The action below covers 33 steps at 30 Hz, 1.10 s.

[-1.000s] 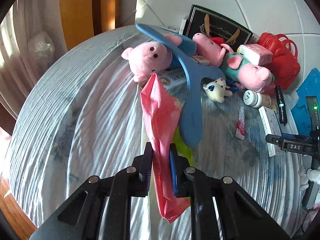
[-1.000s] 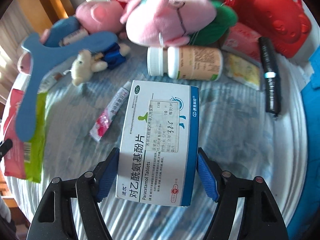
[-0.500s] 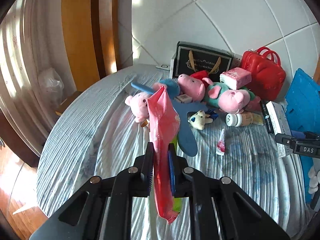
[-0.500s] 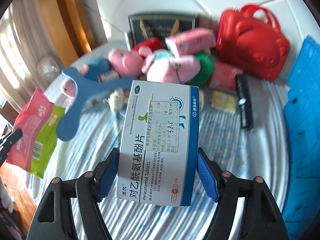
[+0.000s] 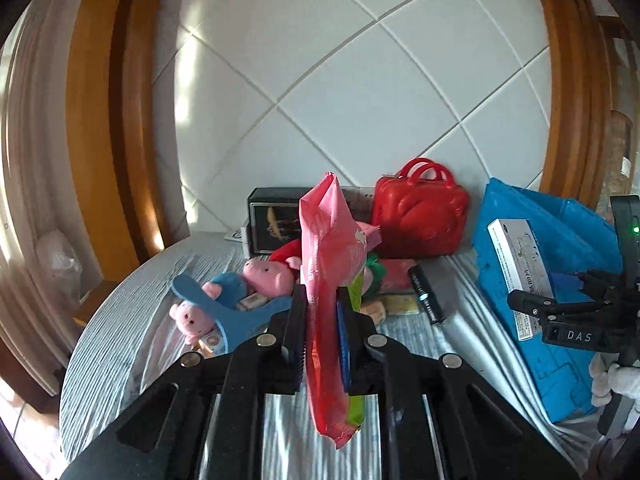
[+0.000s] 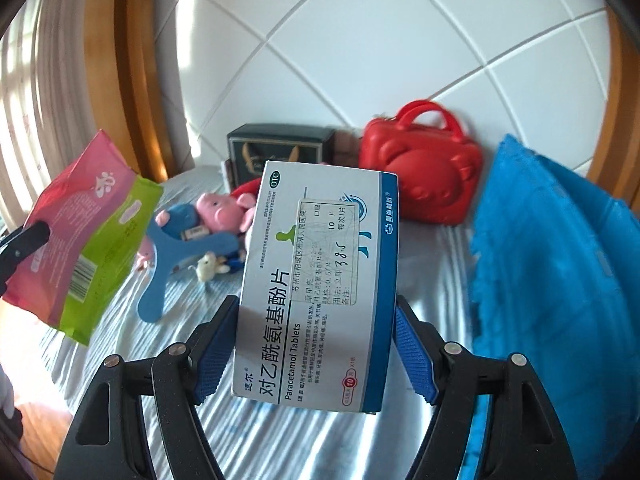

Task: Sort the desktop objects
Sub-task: 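Carry the pink wipes pack and paracetamol box into the blue bin and release both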

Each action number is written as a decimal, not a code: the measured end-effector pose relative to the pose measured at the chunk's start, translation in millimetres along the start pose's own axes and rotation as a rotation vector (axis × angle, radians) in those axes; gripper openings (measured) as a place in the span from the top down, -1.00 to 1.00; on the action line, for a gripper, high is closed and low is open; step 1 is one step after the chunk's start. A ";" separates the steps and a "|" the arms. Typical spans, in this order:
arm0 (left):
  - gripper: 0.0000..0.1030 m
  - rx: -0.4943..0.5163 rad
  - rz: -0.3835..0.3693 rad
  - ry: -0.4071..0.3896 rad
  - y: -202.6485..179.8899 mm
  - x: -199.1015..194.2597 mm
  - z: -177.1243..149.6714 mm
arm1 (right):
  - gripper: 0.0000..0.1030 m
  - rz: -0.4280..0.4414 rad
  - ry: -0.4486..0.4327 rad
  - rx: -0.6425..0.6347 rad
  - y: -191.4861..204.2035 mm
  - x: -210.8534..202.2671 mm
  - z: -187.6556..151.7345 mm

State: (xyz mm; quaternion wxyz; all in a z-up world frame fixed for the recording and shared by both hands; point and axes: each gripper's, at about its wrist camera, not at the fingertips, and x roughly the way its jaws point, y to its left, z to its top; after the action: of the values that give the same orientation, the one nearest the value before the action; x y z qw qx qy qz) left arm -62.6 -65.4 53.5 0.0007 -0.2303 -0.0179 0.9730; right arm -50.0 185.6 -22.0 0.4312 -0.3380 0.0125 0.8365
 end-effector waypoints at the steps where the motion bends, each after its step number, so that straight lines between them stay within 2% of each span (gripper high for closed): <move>1: 0.75 0.011 -0.018 -0.008 -12.6 -2.0 3.9 | -0.44 -0.008 -0.010 0.003 -6.1 -6.9 -0.3; 9: 0.75 0.091 -0.182 -0.069 -127.2 -7.5 40.7 | -0.44 -0.136 -0.112 0.051 -100.1 -87.0 2.5; 16: 0.75 0.152 -0.308 -0.103 -247.2 -6.8 76.1 | -0.44 -0.248 -0.089 0.094 -211.0 -123.4 9.4; 21: 0.75 0.180 -0.397 0.000 -337.7 12.8 101.1 | -0.44 -0.295 0.003 0.124 -291.6 -113.9 17.3; 24: 0.75 0.198 -0.413 0.076 -388.7 33.2 108.8 | -0.44 -0.329 0.068 0.132 -331.5 -96.8 20.0; 29: 0.75 0.252 -0.349 0.194 -463.0 87.2 109.7 | -0.44 -0.342 0.189 0.154 -386.4 -67.3 7.3; 33: 0.75 0.248 -0.322 0.353 -502.2 141.4 95.1 | -0.44 -0.351 0.267 0.148 -409.2 -36.5 -4.2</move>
State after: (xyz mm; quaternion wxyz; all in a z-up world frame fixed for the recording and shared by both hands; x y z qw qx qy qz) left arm -235.1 434.5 92.8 0.1867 -0.3887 0.0655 0.8998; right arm 265.5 415.1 106.5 0.5880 -0.4100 0.0718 0.6935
